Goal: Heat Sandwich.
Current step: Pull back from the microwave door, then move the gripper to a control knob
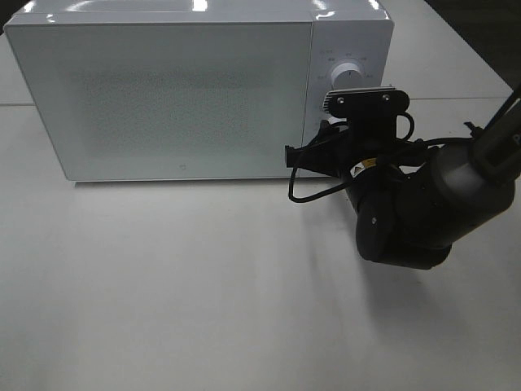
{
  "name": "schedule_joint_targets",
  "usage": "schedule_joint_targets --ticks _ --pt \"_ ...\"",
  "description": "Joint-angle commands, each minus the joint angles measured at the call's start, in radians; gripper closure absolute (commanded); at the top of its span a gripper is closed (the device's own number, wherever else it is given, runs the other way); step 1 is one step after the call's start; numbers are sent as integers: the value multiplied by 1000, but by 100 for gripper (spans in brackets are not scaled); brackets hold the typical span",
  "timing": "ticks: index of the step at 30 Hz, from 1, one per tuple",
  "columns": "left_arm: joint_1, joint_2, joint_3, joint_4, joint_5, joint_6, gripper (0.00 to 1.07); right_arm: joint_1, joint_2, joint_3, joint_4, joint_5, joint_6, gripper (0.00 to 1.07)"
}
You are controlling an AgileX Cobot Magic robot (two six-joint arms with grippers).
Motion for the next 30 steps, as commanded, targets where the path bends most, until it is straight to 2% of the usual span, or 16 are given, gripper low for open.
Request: schedule_joint_targets --ticks 1,17,30 --pt "3 -29 0 -4 -6 -1 3 -4 -1 -7 -13 2 5 97" --pt "3 -29 0 -4 -6 -1 3 -4 -1 -7 -15 2 116 95" --pt "3 -29 0 -4 -6 -1 3 -4 -1 -7 -14 1 559 95"
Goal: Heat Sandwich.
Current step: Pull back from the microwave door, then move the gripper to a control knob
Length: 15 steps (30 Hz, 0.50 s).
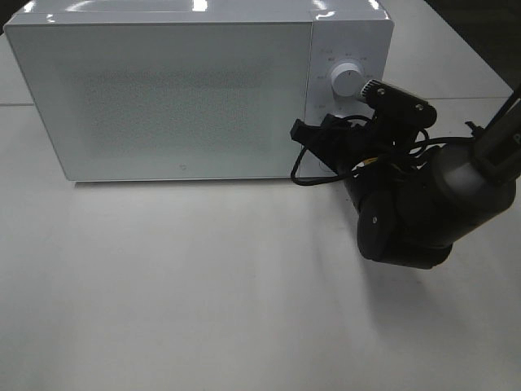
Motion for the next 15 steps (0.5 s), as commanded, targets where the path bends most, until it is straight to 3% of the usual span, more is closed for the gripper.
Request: schedule_joint_targets --ticks 1,15 --pt "3 -29 0 -4 -6 -1 3 -1 -1 -7 -14 1 104 95" --pt "3 -29 0 -4 -6 -1 3 -1 -1 -7 -26 2 535 94"
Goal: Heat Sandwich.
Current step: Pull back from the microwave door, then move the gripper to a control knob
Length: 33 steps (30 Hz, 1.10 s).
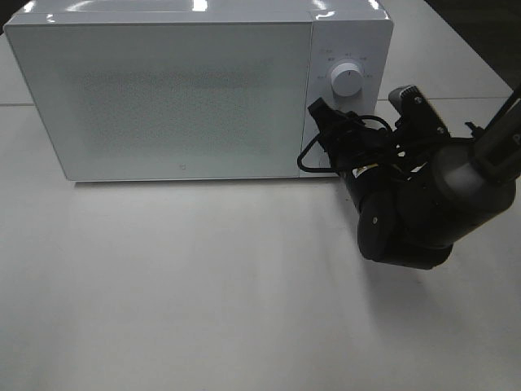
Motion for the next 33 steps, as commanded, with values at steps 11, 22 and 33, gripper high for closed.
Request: schedule_joint_targets --ticks 11,22,33 --pt "3 -29 0 -4 -6 -1 3 0 -4 -7 -30 -2 464 94" --pt "3 -29 0 -4 -6 -1 3 0 -4 -7 -29 -36 756 94" --pt "3 -29 0 -4 -6 -1 3 0 -4 -7 -29 -83 887 94"
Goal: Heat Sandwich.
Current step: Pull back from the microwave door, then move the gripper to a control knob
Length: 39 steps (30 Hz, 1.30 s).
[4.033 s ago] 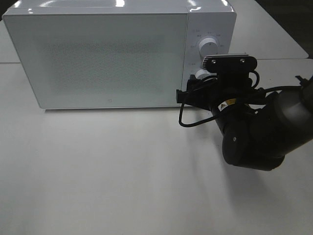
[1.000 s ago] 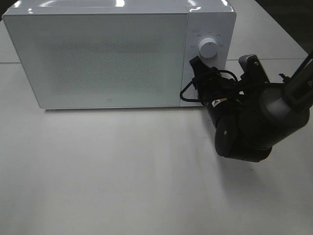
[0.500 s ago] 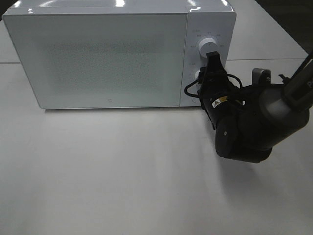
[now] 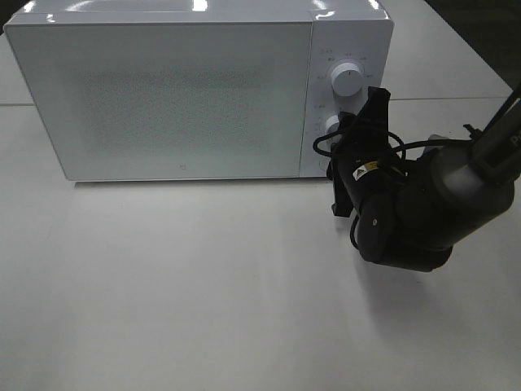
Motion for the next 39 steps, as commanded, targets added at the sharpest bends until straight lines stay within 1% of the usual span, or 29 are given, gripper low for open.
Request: schedule_joint_targets --ticks 1,16,21,22,23,25,26,27,28,31,32,33,35,36,39 --pt "3 -29 0 -4 -6 -1 3 0 -8 -10 -40 -84 -9 94" --pt "3 -29 0 -4 -6 -1 3 0 -8 -10 -40 -81 -27 89" --pt "3 -29 0 -4 -6 -1 3 0 -8 -10 -40 -81 -27 85" --pt "3 -29 0 -4 -6 -1 3 0 -8 -10 -40 -81 -30 81" --pt "3 -29 0 -4 -6 -1 3 0 -8 -10 -40 -81 -30 81" --pt "3 -29 0 -4 -6 -1 3 0 -8 -10 -40 -81 -34 76" --pt "3 -29 0 -4 -6 -1 3 0 -8 -10 -40 -81 -39 72" --pt "3 -29 0 -4 -6 -1 3 0 -8 -10 -38 -80 -51 66" --pt "3 -29 0 -4 -6 -1 3 0 -8 -10 -38 -80 -51 66" --pt "3 -29 0 -4 -6 -1 3 0 -8 -10 -23 -80 -84 53" --pt "3 -29 0 -4 -6 -1 3 0 -8 -10 -12 -80 -118 45" --pt "3 -29 0 -4 -6 -1 3 0 -8 -10 -12 -80 -118 45" --pt "3 -29 0 -4 -6 -1 3 0 -8 -10 -6 -80 -154 38" --pt "3 -29 0 -4 -6 -1 3 0 -11 -10 -6 -80 -181 31" --pt "3 -29 0 -4 -6 -1 3 0 -11 -10 -7 -80 -204 27"
